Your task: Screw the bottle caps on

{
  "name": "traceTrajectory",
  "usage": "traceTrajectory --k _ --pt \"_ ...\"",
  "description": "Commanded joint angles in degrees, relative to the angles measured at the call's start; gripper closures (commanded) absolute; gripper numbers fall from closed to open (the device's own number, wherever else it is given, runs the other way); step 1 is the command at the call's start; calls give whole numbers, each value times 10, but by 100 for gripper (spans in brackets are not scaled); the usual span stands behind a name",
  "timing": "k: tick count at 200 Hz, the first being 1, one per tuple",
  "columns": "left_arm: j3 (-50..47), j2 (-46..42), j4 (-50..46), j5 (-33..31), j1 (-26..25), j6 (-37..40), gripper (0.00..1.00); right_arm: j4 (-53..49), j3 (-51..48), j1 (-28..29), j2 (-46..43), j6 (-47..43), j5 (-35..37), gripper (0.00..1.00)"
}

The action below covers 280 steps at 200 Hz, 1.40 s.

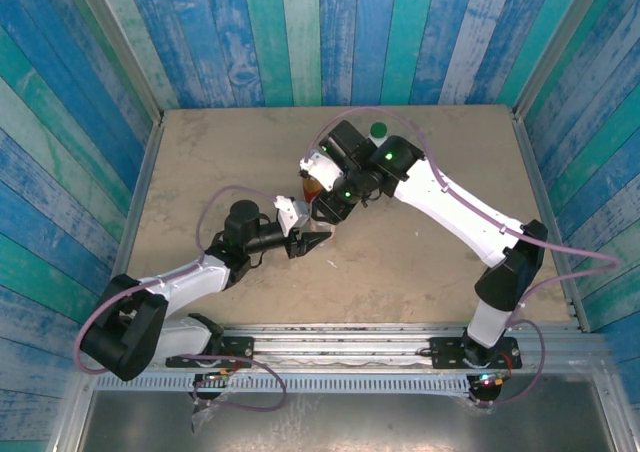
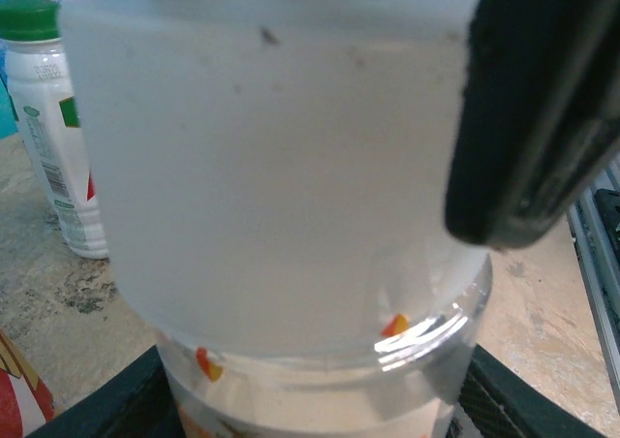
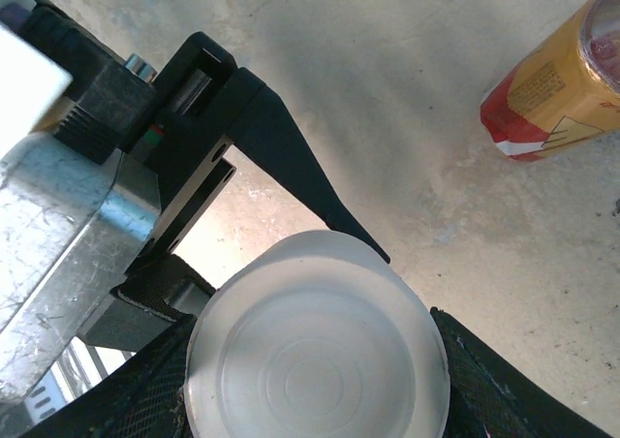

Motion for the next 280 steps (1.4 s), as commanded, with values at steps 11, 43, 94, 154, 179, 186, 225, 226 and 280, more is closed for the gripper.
traceTrajectory --k 11,43,94,154,179,186,225,226,280 --pt "12 4 35 -2 0 -9 46 -42 10 9 3 -14 -2 45" --pt "11 6 34 -2 0 -9 46 -41 28 6 -4 -13 -9 33" --pt "12 8 34 0 0 -9 46 -17 12 -17 -42 -16 -46 25" --pt "16 13 34 11 0 -11 46 48 -32 -64 -78 10 -153 29" --pt "18 13 31 15 0 -11 46 53 -34 -71 -69 29 -148 41" --pt "19 11 31 17 0 -11 46 53 -32 -74 -63 38 -152 47" --pt "22 12 34 35 0 -15 46 53 -22 -88 -39 63 -183 58" --pt "21 12 35 35 0 -16 46 53 -22 -88 -39 63 -184 58" --pt "20 13 50 30 0 -28 46 57 -74 -100 -63 71 -227 64"
